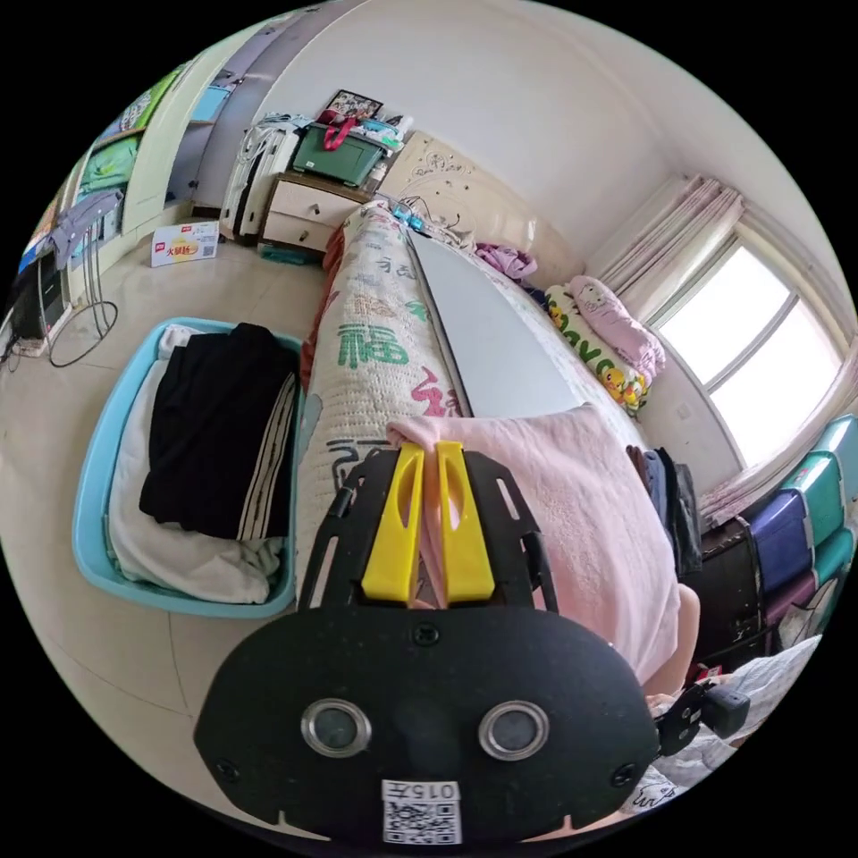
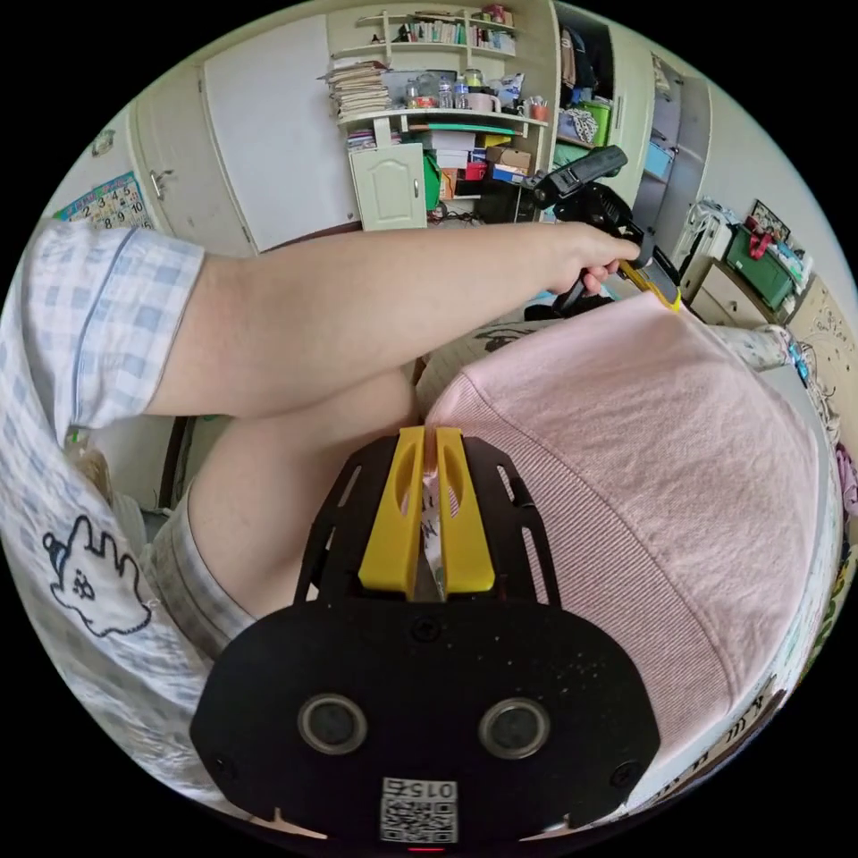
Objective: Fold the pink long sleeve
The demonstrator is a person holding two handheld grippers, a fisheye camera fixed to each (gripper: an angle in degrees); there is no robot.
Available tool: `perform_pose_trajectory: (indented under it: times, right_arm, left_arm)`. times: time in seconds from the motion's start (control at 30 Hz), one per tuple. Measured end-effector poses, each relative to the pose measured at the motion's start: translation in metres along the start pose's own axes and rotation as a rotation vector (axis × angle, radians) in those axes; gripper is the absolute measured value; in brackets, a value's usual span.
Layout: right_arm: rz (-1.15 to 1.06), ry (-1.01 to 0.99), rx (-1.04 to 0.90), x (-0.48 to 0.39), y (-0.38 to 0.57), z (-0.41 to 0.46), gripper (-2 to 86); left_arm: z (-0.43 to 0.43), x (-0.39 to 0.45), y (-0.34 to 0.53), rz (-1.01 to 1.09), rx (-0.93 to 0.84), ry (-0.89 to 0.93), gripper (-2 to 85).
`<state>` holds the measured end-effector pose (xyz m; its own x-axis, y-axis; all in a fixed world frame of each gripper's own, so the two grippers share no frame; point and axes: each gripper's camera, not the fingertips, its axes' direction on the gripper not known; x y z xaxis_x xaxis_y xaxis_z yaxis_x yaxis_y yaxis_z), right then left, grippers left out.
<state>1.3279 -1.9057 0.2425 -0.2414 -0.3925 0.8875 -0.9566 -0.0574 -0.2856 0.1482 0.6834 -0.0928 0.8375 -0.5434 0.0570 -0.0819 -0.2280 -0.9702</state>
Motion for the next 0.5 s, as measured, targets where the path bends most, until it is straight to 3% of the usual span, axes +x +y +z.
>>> perform_pose_trajectory:
  times: [0.27, 0.4, 0.5]
  right_arm:
    - [0.032, -0.054, -0.007, -0.011, -0.020, -0.022, 5.6]
    - [0.056, -0.156, 0.046, -0.020, -0.001, -0.074, 6.2]
    - [0.085, -0.092, 0.139, -0.038, 0.029, -0.142, 6.5]
  left_arm:
    - [0.029, 0.031, 0.000, 0.052, -0.074, -0.125, 3.5]
    - [0.015, 0.032, 0.011, -0.007, -0.067, -0.130, 7.4]
    - [-0.011, 0.052, 0.028, 0.018, -0.045, -0.231, 7.4]
